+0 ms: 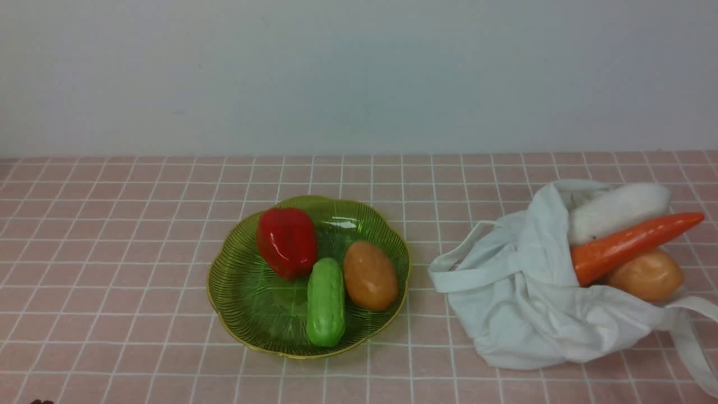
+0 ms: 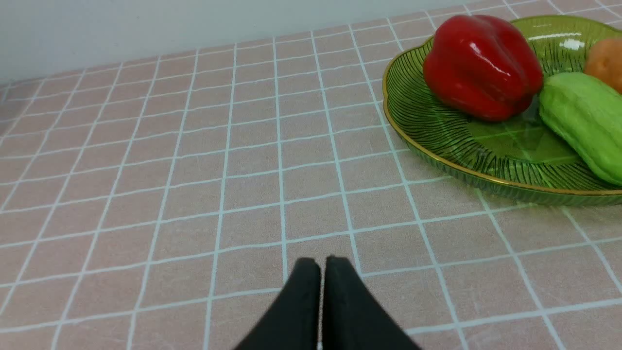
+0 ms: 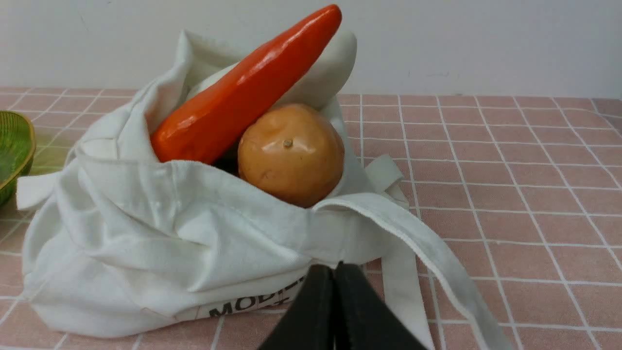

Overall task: Take vegetables from bag on pink coffee tablecloth place on plate.
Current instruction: 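Reach into the cloth bag and grasp a vegetable inside it with the right gripper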

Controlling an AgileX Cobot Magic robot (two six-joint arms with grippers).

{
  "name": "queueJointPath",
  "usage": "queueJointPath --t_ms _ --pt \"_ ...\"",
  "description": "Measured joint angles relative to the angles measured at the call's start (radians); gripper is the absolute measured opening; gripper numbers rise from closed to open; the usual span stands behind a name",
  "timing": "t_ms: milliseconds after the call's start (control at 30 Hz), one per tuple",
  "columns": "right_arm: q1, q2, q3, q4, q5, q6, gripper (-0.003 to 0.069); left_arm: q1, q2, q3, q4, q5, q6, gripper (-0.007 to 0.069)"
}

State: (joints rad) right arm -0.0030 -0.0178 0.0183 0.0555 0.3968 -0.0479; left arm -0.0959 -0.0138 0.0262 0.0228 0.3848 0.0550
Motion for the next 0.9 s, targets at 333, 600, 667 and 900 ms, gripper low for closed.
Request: queueJointPath --t_ms 333,600,667,900 --pt "0.000 0.000 0.000 0.000 0.000 -0.001 -0.0010 0.000 0.000 0.000 0.000 0.000 0.000 -0.0005" --pt "0.000 0.000 0.000 0.000 0.000 -0.001 -0.0010 0.000 0.000 0.000 0.000 0.000 0.000 -0.0005" --pt "0.000 0.000 0.000 0.000 0.000 -0.001 -0.0010 0.000 0.000 0.000 0.000 0.000 0.000 -0.0005" --pt "0.001 0.000 0.010 0.117 -0.088 0.053 -0.0010 0.000 0.000 0.000 0.000 0.000 0.000 -0.0005"
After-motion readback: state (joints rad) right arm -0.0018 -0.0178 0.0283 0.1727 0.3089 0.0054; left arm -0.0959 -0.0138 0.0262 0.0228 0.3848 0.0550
